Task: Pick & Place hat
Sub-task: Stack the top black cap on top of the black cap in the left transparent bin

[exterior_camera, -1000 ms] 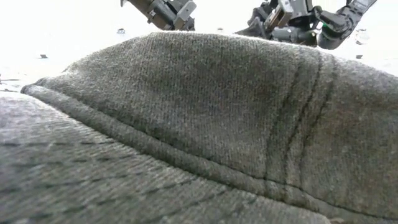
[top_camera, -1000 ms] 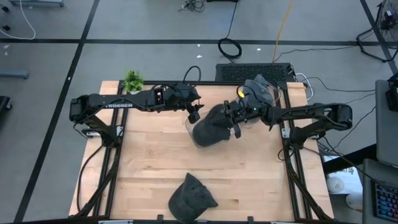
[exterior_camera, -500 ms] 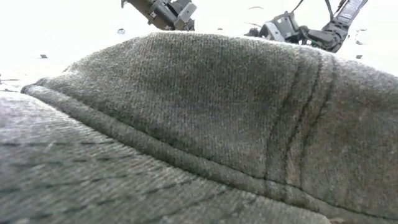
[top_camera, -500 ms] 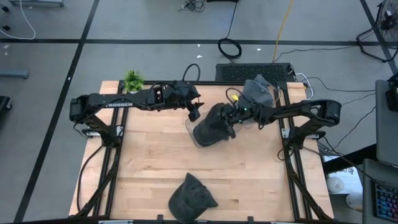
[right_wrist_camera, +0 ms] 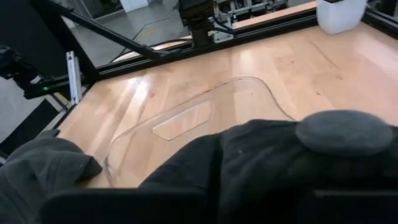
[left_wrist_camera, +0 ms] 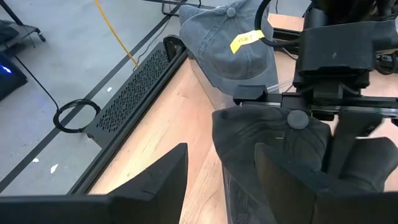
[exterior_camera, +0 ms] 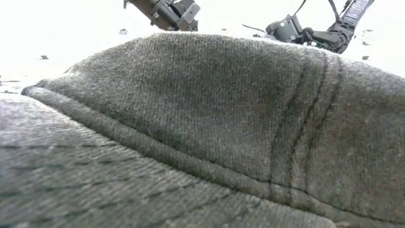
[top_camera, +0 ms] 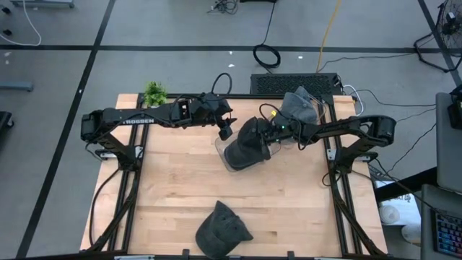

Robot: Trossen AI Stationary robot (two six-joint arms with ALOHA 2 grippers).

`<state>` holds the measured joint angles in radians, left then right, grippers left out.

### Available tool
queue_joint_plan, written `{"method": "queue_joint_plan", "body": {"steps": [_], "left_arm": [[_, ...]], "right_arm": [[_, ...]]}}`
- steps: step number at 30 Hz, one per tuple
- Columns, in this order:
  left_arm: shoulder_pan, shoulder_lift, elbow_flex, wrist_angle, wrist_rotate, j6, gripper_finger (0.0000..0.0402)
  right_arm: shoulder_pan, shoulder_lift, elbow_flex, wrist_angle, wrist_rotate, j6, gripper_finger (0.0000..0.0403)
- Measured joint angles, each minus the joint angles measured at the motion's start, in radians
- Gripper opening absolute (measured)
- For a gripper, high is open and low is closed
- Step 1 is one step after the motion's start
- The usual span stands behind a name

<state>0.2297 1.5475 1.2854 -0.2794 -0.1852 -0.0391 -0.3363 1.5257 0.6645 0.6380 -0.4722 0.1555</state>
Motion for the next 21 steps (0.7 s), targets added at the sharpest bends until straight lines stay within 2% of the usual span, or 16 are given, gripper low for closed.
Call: {"method": "queue_joint_plan", "body": {"steps": [7, 11, 16, 21], "left_arm": [[0.000, 0.000, 0.000, 0.000, 0.000, 0.000, 0.0198], [0.000, 0.000, 0.000, 0.000, 0.000, 0.000, 0.0198], [0.000, 0.000, 0.000, 0.000, 0.000, -0.001, 0.0198], [0.000, 0.000, 0.000, 0.000, 0.000, -0.004, 0.0198]], "right_arm": [[-0.002, -0.002, 0.000, -0.001, 0.000, 0.013, 0.0170], [-0.010, -0.049, -0.001, -0.010, -0.002, 0.015, 0.0233], [-0.011, -0.153, -0.001, -0.041, 0.000, 0.015, 0.0281], [-0.038, -0.246, -0.001, -0.096, 0.001, -0.004, 0.0306]]}}
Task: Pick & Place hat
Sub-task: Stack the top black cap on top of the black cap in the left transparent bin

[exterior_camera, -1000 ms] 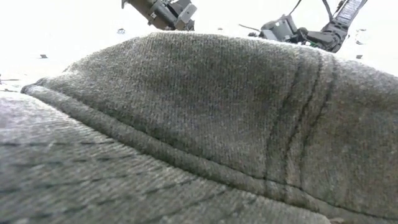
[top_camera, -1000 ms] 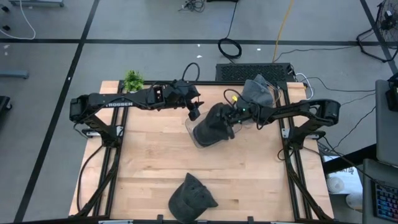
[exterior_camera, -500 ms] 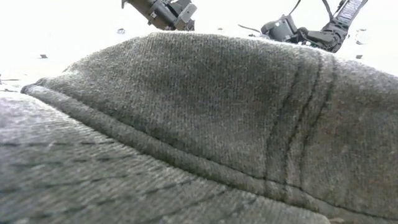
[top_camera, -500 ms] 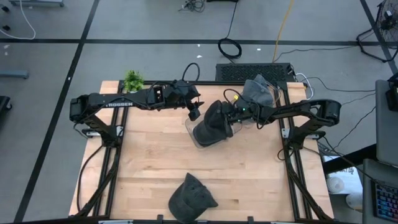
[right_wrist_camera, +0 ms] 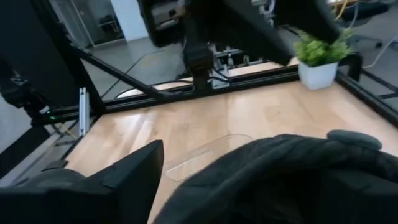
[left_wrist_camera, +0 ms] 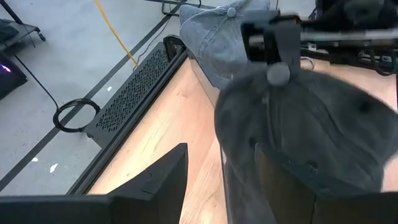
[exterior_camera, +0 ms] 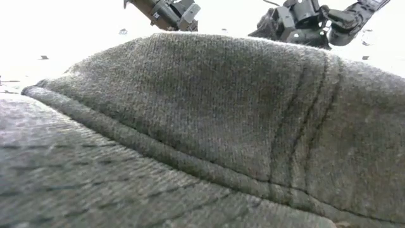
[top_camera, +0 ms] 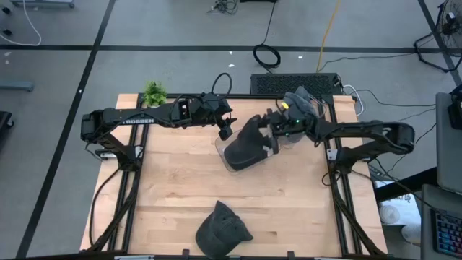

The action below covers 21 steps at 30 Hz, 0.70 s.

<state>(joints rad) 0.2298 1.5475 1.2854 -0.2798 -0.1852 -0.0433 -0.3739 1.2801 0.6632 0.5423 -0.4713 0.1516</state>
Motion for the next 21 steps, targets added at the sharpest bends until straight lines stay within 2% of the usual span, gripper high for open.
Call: {"method": "queue_joint_plan", "body": {"steps": [9, 21], "left_arm": [[0.000, 0.000, 0.000, 0.000, 0.000, -0.011, 0.0198], [0.000, 0.000, 0.000, 0.001, 0.000, -0.013, 0.0198]], "right_arm": [[-0.026, -0.100, 0.000, -0.051, -0.001, 0.043, 0.0312], [0.036, -0.038, -0.007, -0.106, -0.002, 0.071, 0.0311]]}}
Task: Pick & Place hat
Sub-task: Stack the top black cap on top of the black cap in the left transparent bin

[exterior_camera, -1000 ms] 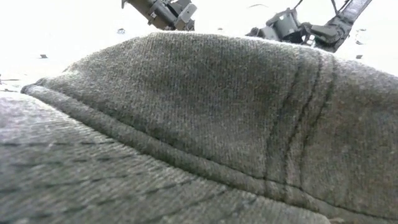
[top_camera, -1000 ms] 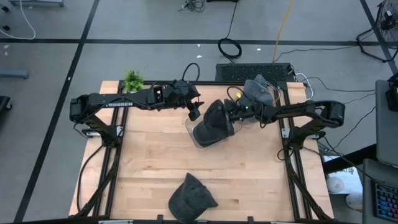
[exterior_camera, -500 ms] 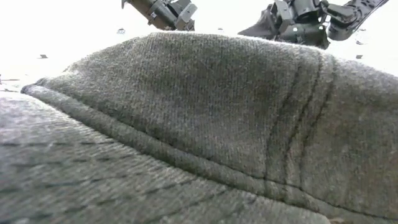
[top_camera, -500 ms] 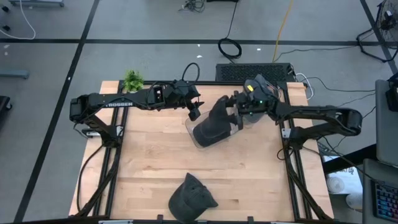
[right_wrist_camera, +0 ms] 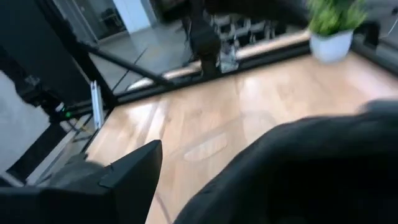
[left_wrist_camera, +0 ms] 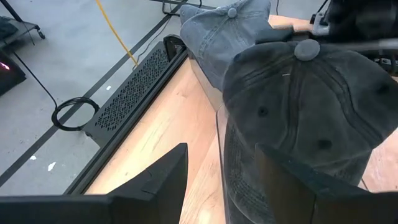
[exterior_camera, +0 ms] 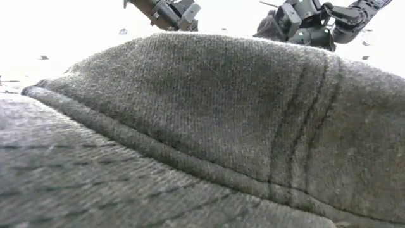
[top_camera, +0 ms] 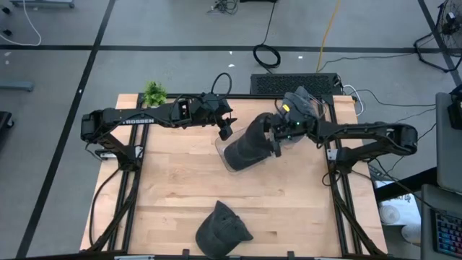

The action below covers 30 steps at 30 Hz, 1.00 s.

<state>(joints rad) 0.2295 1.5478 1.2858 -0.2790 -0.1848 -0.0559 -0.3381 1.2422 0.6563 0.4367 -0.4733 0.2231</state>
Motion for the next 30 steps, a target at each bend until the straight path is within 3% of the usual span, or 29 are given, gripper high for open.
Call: {"method": "queue_joint_plan", "body": {"steps": [2, 8, 16, 30], "left_arm": [[0.000, 0.000, 0.000, 0.001, 0.000, -0.002, 0.0198], [0.000, 0.000, 0.000, 0.000, 0.000, -0.002, 0.0198], [0.000, 0.000, 0.000, 0.002, 0.000, -0.002, 0.0198], [0.000, 0.000, 0.000, 0.007, 0.010, -0.028, 0.0198]], "right_arm": [[0.018, 0.012, 0.000, -0.031, 0.017, 0.000, 0.0311], [0.032, 0.006, 0.000, -0.201, 0.236, 0.036, 0.0311], [0.046, -0.033, -0.001, -0.391, 0.182, 0.181, 0.0311], [0.021, -0.089, 0.000, -0.411, 0.187, 0.234, 0.0311]]}}
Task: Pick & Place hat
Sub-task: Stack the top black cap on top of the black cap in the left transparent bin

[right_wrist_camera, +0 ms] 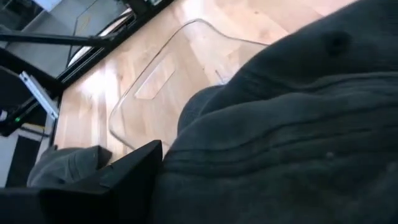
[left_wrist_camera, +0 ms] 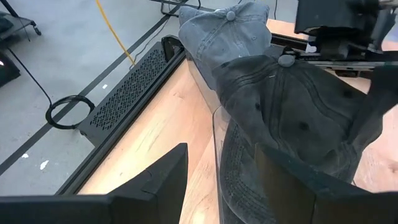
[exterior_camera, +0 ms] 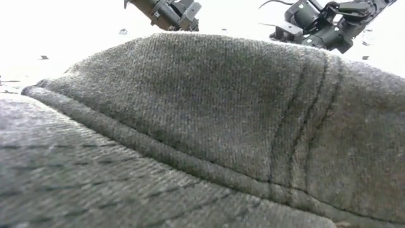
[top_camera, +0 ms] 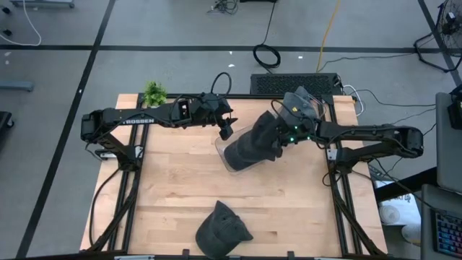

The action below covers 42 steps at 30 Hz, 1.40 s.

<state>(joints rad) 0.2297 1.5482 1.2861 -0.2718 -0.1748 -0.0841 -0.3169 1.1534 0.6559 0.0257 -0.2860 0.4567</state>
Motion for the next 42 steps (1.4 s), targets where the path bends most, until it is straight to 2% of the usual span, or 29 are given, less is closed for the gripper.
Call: {"method": "queue_joint_plan", "body": {"steps": [5, 8, 11, 16, 20, 22, 25, 30, 35, 42], "left_arm": [[0.000, 0.000, 0.000, 0.000, 0.000, 0.002, 0.0198], [0.000, 0.000, 0.000, 0.000, 0.000, 0.003, 0.0198], [0.000, 0.000, 0.000, 0.008, 0.000, 0.002, 0.0198], [0.000, 0.000, 0.000, 0.012, 0.001, 0.002, 0.0198], [0.000, 0.000, 0.000, 0.012, 0.000, 0.002, 0.0198], [0.000, 0.000, 0.000, 0.012, 0.001, 0.002, 0.0198], [0.000, 0.000, 0.000, 0.012, 0.001, 0.002, 0.0198], [0.000, 0.000, 0.000, 0.013, 0.001, 0.001, 0.0198], [0.000, 0.000, 0.000, 0.014, 0.001, 0.001, 0.0198], [0.000, 0.000, 0.000, 0.014, 0.001, -0.004, 0.0198]], "right_arm": [[-0.055, 0.018, 0.000, 0.065, -0.030, 0.047, 0.0310], [-0.082, 0.044, 0.000, 0.146, -0.116, 0.129, 0.0298], [-0.090, 0.095, 0.000, 0.210, -0.228, 0.194, 0.0266], [-0.089, 0.170, 0.000, 0.317, -0.346, 0.252, 0.0163], [-0.087, 0.182, 0.000, 0.446, -0.374, 0.280, 0.0048], [-0.086, 0.175, 0.000, 0.514, -0.379, 0.282, 0.0013], [-0.083, 0.156, 0.012, 0.570, -0.423, 0.302, 0.0011], [-0.032, 0.157, 0.060, 0.565, -0.427, 0.244, 0.0002], [0.007, 0.189, 0.137, 0.470, -0.450, 0.072, 0.0001], [0.003, 0.275, 0.189, 0.400, -0.466, -0.150, 0.0001]]}}
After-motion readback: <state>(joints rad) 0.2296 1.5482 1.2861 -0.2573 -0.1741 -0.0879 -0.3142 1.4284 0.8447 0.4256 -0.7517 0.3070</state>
